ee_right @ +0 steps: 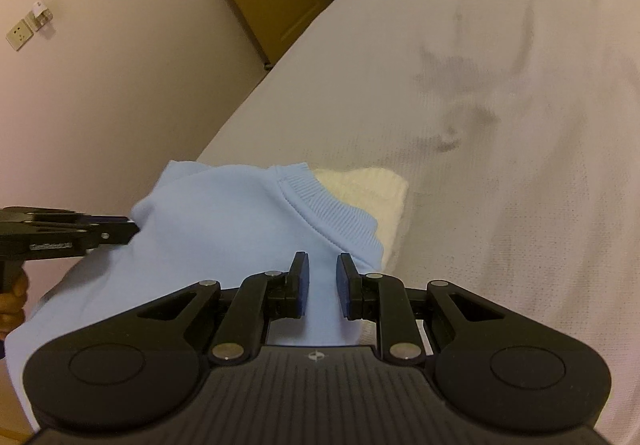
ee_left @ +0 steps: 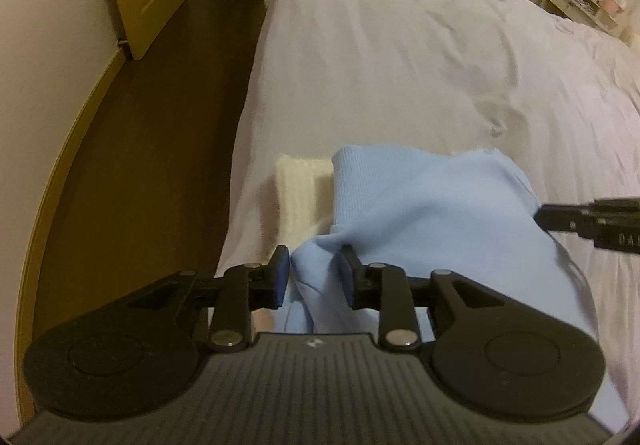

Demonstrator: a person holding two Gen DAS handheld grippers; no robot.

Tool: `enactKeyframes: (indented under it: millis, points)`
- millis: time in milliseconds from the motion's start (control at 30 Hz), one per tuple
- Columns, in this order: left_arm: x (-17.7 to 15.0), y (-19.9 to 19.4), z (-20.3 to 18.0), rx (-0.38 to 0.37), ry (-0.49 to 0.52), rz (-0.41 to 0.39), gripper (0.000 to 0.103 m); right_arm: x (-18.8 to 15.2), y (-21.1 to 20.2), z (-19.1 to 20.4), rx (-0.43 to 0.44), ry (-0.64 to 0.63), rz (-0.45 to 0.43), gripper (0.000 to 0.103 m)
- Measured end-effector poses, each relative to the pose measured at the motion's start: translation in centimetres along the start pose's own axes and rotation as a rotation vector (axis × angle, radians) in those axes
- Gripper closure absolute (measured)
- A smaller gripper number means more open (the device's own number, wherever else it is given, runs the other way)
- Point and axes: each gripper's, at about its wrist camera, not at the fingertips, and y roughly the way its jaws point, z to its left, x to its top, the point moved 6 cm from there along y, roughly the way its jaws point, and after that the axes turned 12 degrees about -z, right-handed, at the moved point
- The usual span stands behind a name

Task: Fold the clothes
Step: 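Lower the sweatshirt onto the cream folded cloth with both grippers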

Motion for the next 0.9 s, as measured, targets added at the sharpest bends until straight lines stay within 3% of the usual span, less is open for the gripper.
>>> enactKeyframes:
  millis: [133,300,367,433,567,633,767,900]
  points:
    - [0.5,-1.5,-0.1,0.062,-0.02,0.01,0.078,0.3,-1.8,-0.1,-0.038,0.022,-0.041,0.078]
    - [1.1,-5.1,-0.2,0.195,-0.12,0.014,0.081,-1.1,-5.3,1.2,-0.032,0.016,-0.061,0.078]
    - [0.7,-7.5,-1.4,0.215,-0.136,-0.004,0.081,-1.9,-6.7,1.9,-0.02,0.013,-0.06,0.078]
    - [-0.2,-10.0,-2.9,0.183,-0.139,-0.033,0.08,-3.0,-8.4,2.9,0.008,0.013,-0.051,0.078]
    - [-3.7,-12.8,-5.2,0.15,-0.119,-0.004,0.084,-5.3,-11.0,5.2,0.059,-0.037,-0.024,0.078]
    - [-5.8,-13.0,-5.7,0.189,-0.071,0.011,0.085,-6.7,-11.5,6.1,0.077,-0.088,0.003,0.078]
    - [-9.1,-11.9,-5.2,0.226,-0.085,0.031,0.082,-9.6,-10.7,7.0,0.07,-0.186,0.076,0.079]
    - [-8.3,-13.2,-5.9,0.273,-0.055,0.021,0.082,-9.2,-10.7,7.3,0.052,-0.21,0.074,0.079]
